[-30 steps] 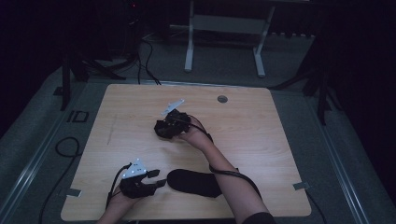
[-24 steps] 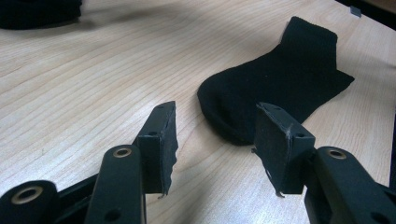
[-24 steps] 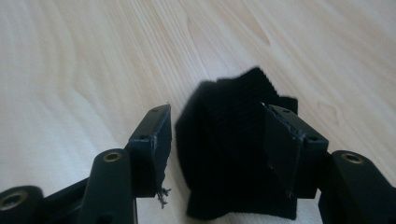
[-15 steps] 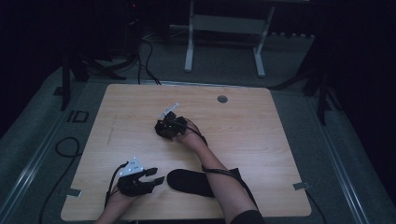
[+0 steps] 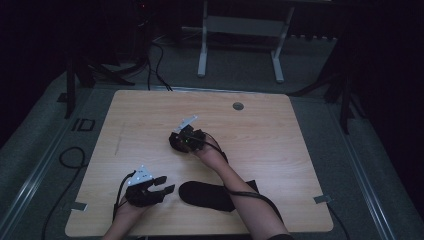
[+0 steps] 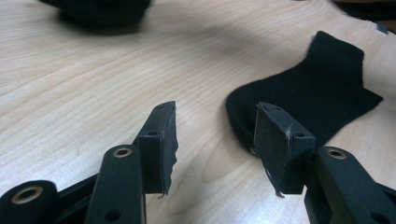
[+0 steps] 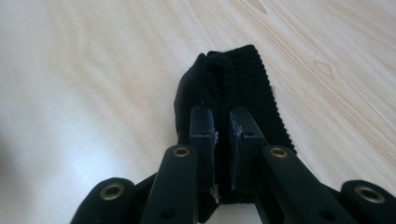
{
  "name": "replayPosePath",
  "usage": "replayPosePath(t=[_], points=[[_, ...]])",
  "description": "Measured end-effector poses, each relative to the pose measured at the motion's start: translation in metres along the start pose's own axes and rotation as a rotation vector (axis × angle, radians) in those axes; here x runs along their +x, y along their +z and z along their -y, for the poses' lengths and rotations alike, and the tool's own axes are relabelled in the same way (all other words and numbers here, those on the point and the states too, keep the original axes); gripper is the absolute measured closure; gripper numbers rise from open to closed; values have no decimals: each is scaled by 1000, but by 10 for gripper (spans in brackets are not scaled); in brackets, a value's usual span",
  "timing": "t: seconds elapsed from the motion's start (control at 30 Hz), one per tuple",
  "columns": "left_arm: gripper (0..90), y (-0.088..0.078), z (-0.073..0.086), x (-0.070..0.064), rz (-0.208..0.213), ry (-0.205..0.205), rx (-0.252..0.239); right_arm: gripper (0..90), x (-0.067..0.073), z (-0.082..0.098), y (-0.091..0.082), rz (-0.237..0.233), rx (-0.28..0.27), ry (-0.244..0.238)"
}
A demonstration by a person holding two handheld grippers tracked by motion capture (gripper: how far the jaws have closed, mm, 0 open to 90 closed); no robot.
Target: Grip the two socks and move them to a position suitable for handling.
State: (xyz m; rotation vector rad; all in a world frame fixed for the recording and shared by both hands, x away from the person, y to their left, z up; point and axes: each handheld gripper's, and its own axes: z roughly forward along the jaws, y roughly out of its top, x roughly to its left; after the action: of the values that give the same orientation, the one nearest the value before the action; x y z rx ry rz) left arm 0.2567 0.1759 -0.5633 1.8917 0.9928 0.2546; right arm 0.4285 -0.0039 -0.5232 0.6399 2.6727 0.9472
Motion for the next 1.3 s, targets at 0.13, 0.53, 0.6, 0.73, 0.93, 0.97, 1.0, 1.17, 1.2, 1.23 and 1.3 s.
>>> replayPosePath(t=[0.13, 0.53, 0.6, 0.73, 0.93, 0.97, 1.0, 1.17, 1.2, 1.23, 1.3], points=[[494, 3, -7, 0, -44, 3, 7, 818, 6, 13, -31, -37, -65, 14], [460, 30, -36, -3, -71, 10, 5, 817, 21, 47, -98, -43, -170, -1], [433, 36, -41, -4, -68, 15, -5, 816, 24, 49, -108, -56, -186, -7], [398, 39, -52, -5, -15, 59, -39, 816, 29, 54, -124, -88, -208, -21], [398, 47, -64, -7, -5, 95, -29, 815, 34, 62, -134, -107, -214, -34], [397, 49, -66, -7, 0, 103, -27, 815, 33, 63, -134, -107, -215, -32], [398, 51, -68, -8, 6, 114, -23, 815, 32, 63, -135, -109, -217, -28], [560, 58, -77, -12, 41, 136, -41, 815, 27, 67, -138, -92, -222, -12], [640, 59, -78, -13, 43, 136, -45, 814, 25, 68, -138, -89, -223, -3], [740, 59, -79, -13, 39, 139, -52, 815, 23, 70, -139, -88, -223, 0], [885, 59, -80, -15, 31, 150, -45, 814, 20, 73, -140, -72, -225, 8]])
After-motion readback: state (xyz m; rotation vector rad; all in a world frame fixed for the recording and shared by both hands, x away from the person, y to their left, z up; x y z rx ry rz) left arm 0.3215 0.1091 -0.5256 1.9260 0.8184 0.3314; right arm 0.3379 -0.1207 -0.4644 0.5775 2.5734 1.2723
